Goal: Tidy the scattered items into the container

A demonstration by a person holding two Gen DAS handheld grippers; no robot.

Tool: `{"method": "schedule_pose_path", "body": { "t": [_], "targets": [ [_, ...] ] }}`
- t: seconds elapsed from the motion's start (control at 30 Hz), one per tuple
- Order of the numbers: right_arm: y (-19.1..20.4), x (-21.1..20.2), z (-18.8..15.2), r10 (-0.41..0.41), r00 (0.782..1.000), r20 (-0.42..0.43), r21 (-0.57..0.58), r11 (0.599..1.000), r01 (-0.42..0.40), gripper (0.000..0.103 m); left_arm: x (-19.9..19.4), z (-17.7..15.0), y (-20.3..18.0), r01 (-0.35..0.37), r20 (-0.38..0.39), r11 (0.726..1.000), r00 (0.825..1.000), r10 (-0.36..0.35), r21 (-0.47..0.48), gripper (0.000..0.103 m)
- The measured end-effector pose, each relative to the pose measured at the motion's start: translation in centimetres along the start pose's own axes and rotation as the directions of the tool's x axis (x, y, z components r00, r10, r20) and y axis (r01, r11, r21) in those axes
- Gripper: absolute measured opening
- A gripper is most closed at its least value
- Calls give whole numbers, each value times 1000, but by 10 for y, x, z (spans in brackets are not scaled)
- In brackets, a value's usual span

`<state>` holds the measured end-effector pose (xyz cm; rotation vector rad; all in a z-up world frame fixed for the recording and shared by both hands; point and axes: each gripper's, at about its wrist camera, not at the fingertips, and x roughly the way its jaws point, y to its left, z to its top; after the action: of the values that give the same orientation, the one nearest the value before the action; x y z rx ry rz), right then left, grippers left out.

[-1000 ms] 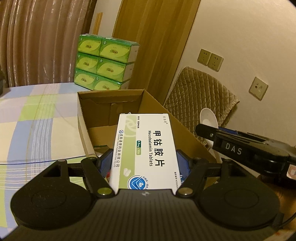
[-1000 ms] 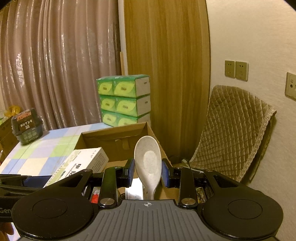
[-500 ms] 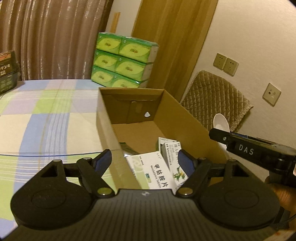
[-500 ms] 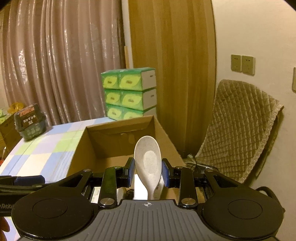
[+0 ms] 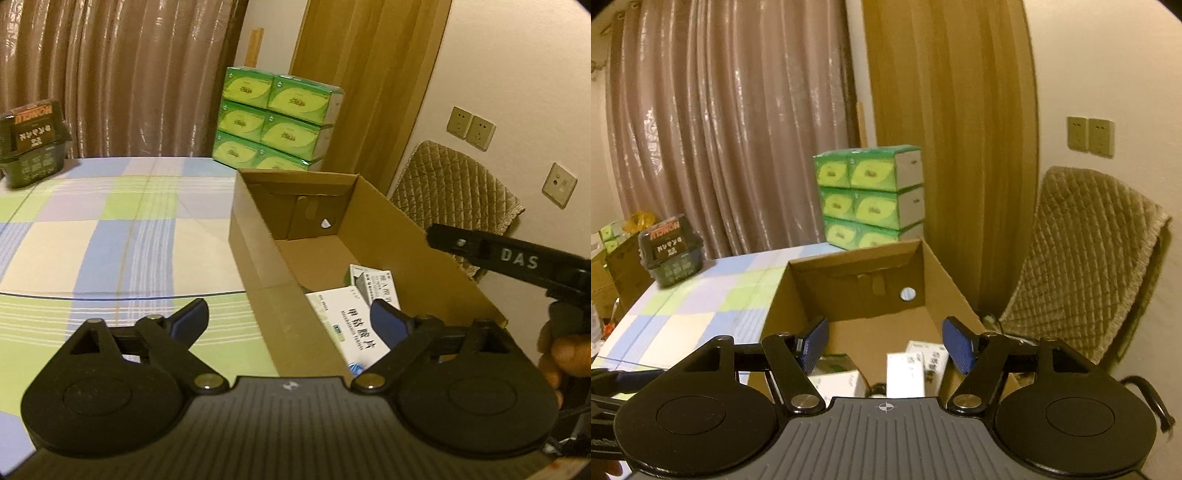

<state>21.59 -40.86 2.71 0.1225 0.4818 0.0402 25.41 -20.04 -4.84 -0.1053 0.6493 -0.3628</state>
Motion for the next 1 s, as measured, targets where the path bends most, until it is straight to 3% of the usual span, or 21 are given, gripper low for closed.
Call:
{"method": "schedule_pose_path", "body": {
  "t": [0.13,0.43,0.8,1.0],
  "targets": [
    [-7,-15,-10,-27,999,-18,53,998,28,72,-11,-8,1,-16,11,1000,1000,16,5,102],
    [-8,-71,-29,-66,998,-4,98,993,66,83,-38,-21,-4,-38,-18,999,999,38,15,102],
    [3,-121,-63,-80,994,-71,57,995,84,92,-78,-38,-10,-83,-53,996,995,84,18,102],
    [8,-139,-68,-73,995,-68,48,996,76,97,-95,-42,-14,-95,-69,995,993,96,23,102]
  ]
}}
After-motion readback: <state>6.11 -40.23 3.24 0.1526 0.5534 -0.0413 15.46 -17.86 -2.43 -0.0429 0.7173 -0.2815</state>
